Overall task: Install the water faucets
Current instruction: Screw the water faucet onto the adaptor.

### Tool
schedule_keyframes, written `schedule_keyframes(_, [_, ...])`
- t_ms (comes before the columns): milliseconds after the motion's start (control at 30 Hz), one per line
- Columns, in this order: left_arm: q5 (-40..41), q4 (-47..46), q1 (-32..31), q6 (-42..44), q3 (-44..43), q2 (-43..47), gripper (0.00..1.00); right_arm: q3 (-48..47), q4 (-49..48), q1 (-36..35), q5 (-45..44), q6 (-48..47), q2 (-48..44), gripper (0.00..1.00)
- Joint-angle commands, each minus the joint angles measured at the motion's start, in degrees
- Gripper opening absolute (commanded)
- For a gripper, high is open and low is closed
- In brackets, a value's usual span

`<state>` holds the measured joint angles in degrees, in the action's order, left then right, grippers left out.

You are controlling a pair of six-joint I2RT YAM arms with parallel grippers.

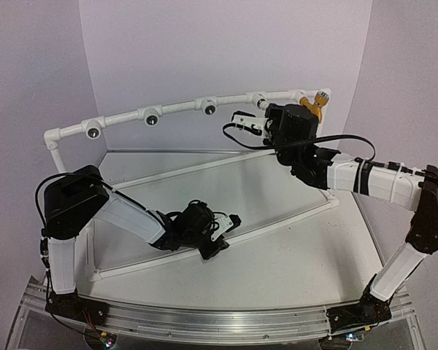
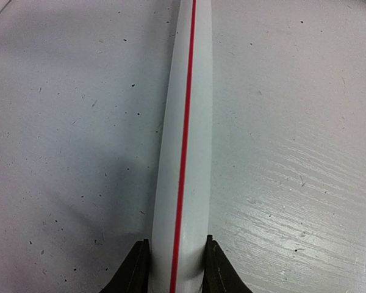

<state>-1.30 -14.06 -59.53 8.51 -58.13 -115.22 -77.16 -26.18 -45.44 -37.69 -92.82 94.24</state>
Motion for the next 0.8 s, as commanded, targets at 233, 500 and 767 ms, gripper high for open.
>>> schedule_keyframes(233, [-1.18,9.77,-2.29,-5.79,2.04,-6.26,0.00,-8.16,-1.83,-3.55,-1.63,1.10,3.34,0.00])
schedule_keyframes(500, [-0.98,9.71,-2.99,-6.14,3.57,-5.62,0.00,-9.18,-1.42,-2.06,-2.02,2.25,4.03,0.00])
schedule_keyframes(767, [-0.73,9.74,-3.77,-5.85,4.18,-5.63,0.00,-9.78,0.02,-1.22,-1.00,5.37,4.46,0.00])
